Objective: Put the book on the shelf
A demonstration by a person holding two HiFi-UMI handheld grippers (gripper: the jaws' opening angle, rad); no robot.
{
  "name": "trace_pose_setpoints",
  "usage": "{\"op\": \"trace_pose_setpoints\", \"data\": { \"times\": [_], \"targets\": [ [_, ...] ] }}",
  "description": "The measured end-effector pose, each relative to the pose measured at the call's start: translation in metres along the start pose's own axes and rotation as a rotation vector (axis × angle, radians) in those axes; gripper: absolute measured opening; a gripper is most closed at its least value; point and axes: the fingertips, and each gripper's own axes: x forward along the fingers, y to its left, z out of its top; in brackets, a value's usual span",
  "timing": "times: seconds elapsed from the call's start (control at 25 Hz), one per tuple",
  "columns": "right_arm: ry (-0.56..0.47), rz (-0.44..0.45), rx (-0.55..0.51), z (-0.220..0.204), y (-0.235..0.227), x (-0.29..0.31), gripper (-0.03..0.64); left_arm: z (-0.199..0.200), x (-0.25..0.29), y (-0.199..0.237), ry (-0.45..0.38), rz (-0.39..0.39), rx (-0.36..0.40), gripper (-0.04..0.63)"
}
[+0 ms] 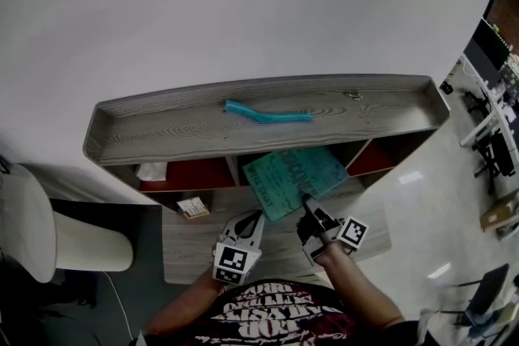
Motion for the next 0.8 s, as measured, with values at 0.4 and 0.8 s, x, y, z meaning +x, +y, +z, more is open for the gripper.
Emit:
{"op": "trace_pose_setpoints", "data": {
  "times": [0.4,0.8],
  "targets": [
    [0.031,-0.002,0.009,-0.014,-0.001,0.021,0.176,-0.015,-0.006,0.017,0.033,0.07,-0.045,0.006],
    [0.088,-0.006,0.009,-0.022,-0.002,0.045,0.173,-0.021,-0.02,0.02,0.04,0.122,-0.069,0.006]
  ]
}}
